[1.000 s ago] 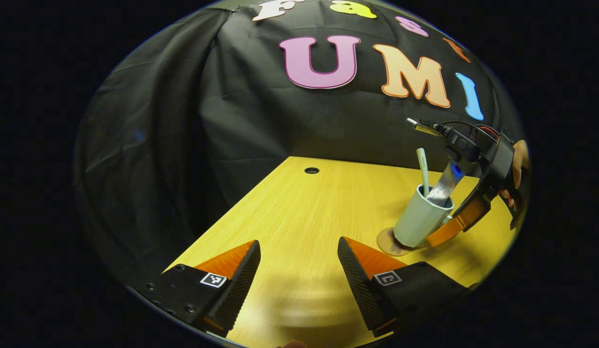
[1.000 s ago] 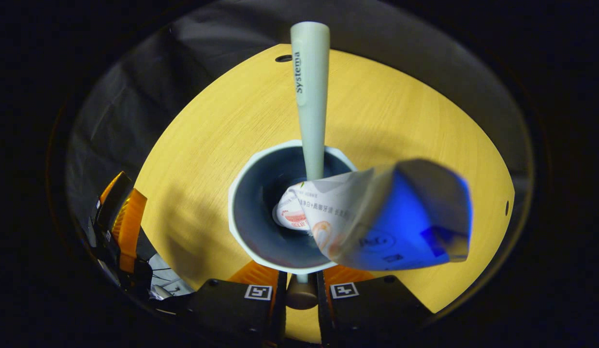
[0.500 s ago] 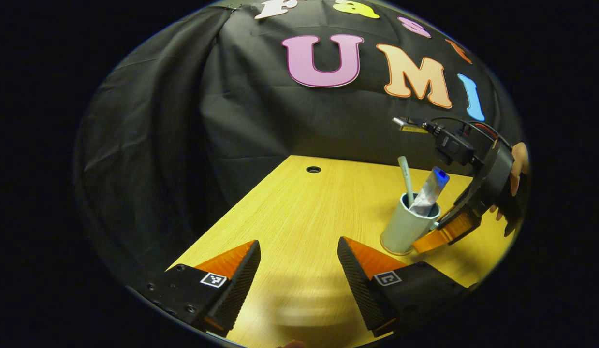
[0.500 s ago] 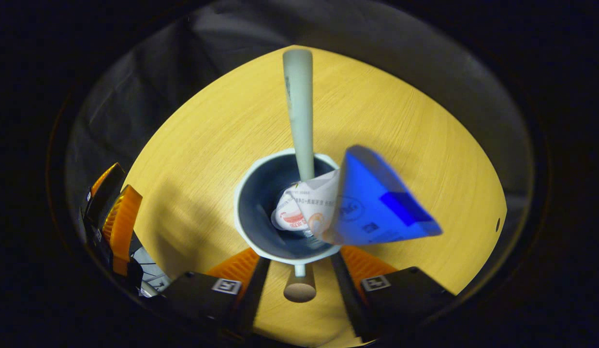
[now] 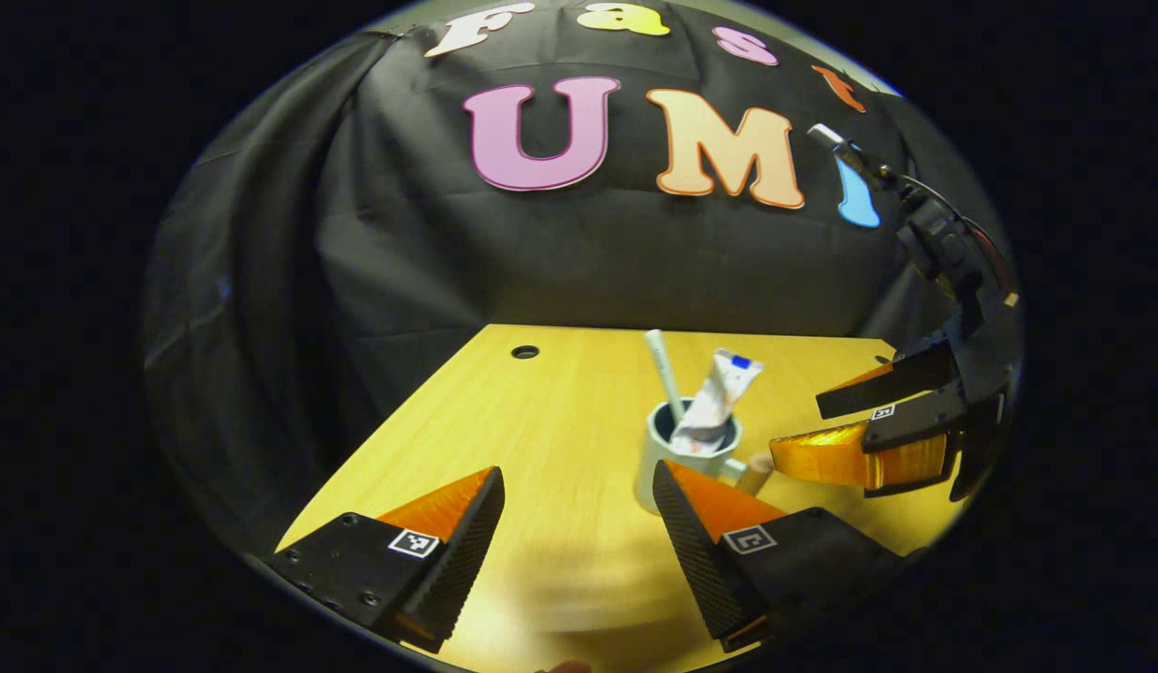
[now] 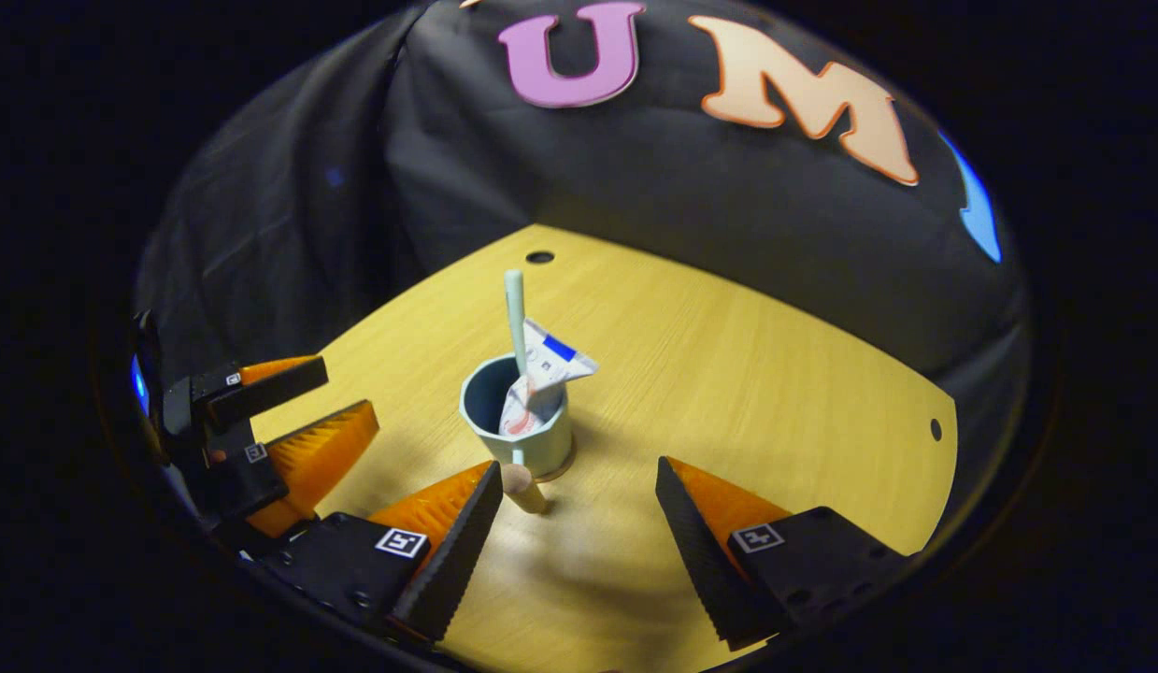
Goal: Put the toothbrush and toothpaste on the desktop into the cup, then pick up the cup and place it on the coaster on the desktop.
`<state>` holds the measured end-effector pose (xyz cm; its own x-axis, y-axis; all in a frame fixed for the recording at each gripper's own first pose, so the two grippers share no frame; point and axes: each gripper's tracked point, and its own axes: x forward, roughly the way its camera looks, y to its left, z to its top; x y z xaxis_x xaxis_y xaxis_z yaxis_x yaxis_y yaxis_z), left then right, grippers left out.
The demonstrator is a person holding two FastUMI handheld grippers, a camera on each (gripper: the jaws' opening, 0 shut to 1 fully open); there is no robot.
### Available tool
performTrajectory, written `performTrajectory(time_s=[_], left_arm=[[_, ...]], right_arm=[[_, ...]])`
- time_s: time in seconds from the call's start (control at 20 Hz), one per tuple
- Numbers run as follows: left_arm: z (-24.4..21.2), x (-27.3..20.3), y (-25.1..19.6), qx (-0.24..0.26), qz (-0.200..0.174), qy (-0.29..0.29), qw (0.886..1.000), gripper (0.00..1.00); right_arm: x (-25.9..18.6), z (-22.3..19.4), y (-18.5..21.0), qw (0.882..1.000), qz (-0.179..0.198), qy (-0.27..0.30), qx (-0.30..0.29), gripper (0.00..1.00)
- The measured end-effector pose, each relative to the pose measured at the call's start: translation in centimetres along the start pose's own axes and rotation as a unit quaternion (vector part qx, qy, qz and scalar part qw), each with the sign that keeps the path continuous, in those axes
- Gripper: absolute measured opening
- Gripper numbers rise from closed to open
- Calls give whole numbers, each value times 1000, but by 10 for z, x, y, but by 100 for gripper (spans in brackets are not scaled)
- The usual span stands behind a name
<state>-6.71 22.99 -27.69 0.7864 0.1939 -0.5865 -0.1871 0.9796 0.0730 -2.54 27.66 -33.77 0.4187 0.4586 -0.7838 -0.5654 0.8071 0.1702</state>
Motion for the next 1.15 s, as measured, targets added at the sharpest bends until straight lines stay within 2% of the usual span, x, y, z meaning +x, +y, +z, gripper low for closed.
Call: performTrajectory(time_s=[0.15,0.3,0.45,0.7,0.85,1.15], left_arm=[[25,-6,-42,4,-27,-22,999,93],[61,-15,-83,-1,-48,-68,997,94],[95,-26,-122,-2,-69,-112,991,93],[130,-36,-175,-22,-105,-141,984,93],[143,-41,-195,-10,-118,-153,981,93],[159,-50,-220,3,-137,-177,975,93]], right_arm=[[-49,16,-41,995,-40,-77,43,100],[-110,39,-85,977,-87,-177,85,100],[-160,48,-130,955,-137,-243,97,100],[-220,44,-191,931,-197,-281,121,100],[-246,46,-214,916,-217,-309,136,100],[-264,55,-222,907,-227,-330,134,98]])
